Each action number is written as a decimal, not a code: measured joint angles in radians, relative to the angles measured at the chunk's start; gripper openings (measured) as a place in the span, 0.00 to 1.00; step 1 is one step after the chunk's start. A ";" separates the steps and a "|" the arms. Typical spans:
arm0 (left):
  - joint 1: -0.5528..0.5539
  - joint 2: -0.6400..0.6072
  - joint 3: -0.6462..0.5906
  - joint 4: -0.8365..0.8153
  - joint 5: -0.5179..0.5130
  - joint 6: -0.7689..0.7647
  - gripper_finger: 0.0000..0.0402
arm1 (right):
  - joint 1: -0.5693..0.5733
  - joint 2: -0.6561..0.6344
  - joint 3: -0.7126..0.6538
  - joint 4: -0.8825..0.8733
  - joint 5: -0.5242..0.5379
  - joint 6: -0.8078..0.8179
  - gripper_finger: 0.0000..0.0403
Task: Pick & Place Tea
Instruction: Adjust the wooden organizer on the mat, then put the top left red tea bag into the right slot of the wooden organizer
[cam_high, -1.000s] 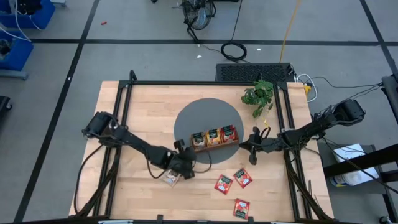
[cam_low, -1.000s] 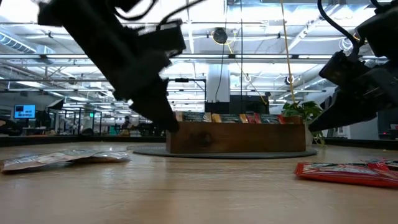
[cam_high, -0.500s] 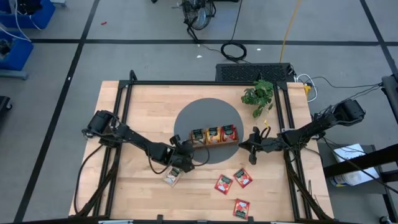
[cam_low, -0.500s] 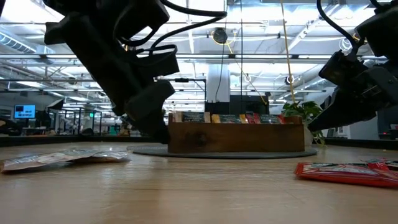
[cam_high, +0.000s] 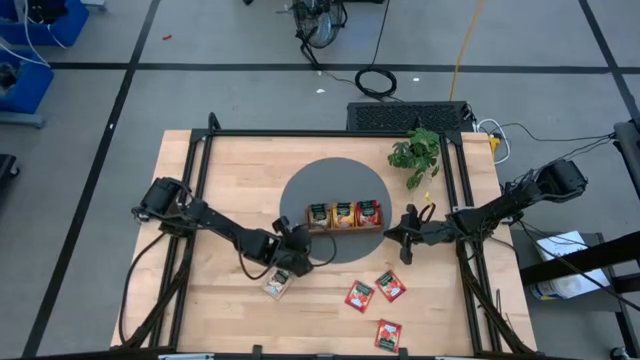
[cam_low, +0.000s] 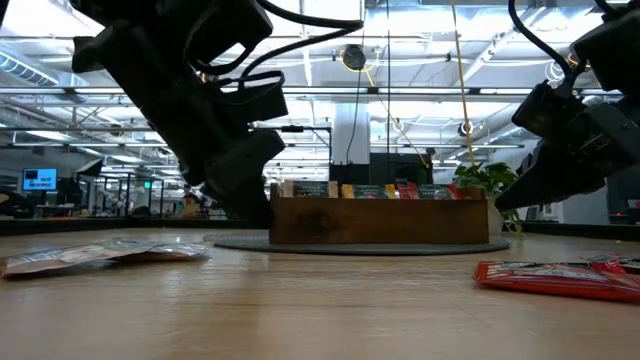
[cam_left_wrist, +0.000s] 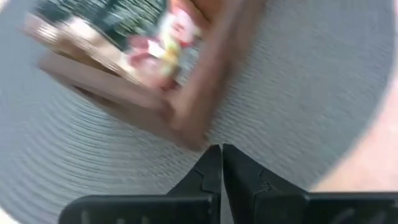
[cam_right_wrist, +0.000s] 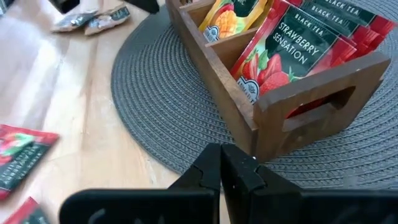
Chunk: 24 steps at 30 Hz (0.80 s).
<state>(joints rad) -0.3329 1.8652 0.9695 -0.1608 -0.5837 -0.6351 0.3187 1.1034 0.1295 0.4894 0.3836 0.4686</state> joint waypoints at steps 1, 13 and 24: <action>-0.003 0.000 0.000 0.000 0.022 0.001 0.06 | 0.000 0.000 0.000 0.007 -0.014 0.003 0.00; -0.079 0.000 0.005 0.328 0.287 0.175 0.01 | 0.096 0.000 0.000 0.180 -0.101 0.048 0.00; -0.176 0.141 0.188 0.345 0.254 0.228 0.01 | 0.385 0.092 0.172 0.071 0.023 0.122 0.00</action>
<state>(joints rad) -0.5091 2.0067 1.1573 0.1844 -0.3293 -0.4076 0.7035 1.1950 0.3017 0.5604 0.4062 0.5908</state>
